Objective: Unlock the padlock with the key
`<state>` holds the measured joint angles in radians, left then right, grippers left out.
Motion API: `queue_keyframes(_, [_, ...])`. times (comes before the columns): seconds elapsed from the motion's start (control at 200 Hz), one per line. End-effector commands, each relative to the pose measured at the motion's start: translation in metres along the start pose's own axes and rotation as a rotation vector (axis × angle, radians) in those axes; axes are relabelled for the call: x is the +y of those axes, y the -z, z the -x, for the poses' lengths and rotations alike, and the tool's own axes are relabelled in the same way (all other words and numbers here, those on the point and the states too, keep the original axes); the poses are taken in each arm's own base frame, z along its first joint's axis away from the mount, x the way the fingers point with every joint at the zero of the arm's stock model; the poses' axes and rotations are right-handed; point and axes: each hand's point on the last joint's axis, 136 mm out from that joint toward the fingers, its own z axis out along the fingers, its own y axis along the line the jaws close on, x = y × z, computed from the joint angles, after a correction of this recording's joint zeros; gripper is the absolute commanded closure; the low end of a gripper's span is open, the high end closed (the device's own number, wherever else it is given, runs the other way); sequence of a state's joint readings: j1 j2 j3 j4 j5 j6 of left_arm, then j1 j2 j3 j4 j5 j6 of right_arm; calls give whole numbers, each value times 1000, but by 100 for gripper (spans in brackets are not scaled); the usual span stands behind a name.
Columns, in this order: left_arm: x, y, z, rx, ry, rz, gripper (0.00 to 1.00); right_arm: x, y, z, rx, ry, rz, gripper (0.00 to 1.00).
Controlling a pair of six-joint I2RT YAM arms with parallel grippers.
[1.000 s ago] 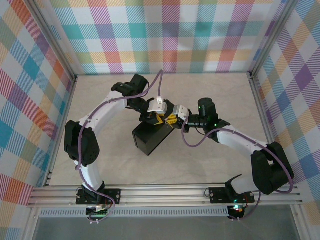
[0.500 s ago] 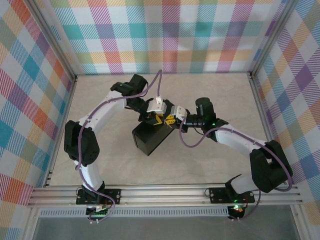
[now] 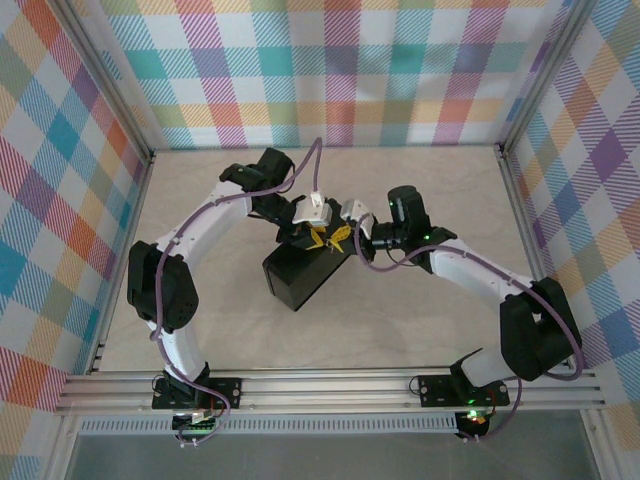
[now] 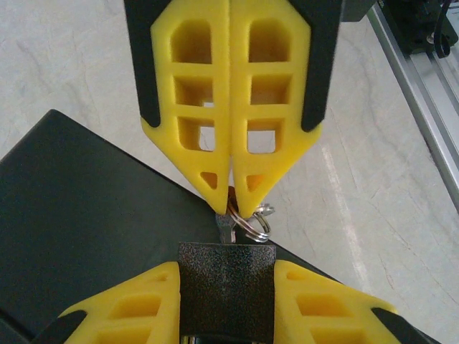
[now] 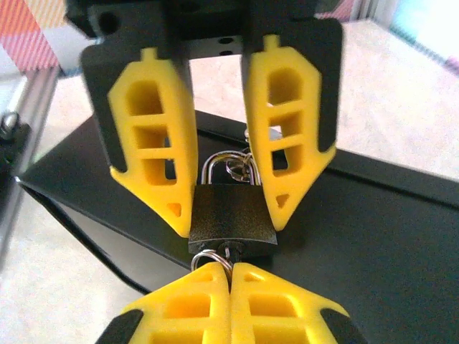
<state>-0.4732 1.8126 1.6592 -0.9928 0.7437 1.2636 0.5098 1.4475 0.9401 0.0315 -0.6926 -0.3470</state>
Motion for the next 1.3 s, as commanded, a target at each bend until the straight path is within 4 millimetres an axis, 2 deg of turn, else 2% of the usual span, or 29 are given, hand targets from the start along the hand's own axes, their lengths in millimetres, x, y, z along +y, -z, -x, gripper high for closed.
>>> queue_keyframes(0.0, [-11,-12,3,-30,23,-54,86,28,-6,22,-45,-337,169,100])
queue_keyframes(0.18, [-14,-12,4,-39,10,-52,85,40,-14,19,-15,-523,174,100])
queue_keyframes(0.355, [-15,-10,12,-48,-2,-52,84,34,-16,29,-14,-755,156,100])
queue_keyframes(0.54, [-10,-13,10,-39,5,-20,84,27,-21,14,-18,-1004,122,100])
queue_keyframes(0.655, [-9,-9,13,-44,-9,1,83,25,-17,20,-45,-1054,106,100])
queue_keyframes(0.74, [-9,-6,16,-45,-11,3,82,27,-13,25,-42,-1016,101,100])
queue_keyframes(0.845, [-8,-4,13,-29,-5,2,82,22,-2,14,20,-926,-3,100])
queue_keyframes(1.025, [-15,-2,7,-19,7,-16,82,2,30,6,22,-771,-125,81])
queue_keyframes(1.16, [-15,0,11,-35,9,-17,76,12,29,8,34,-574,-61,69])
queue_keyframes(1.295, [-11,-1,12,-33,23,-16,64,10,26,4,58,-512,-58,67])
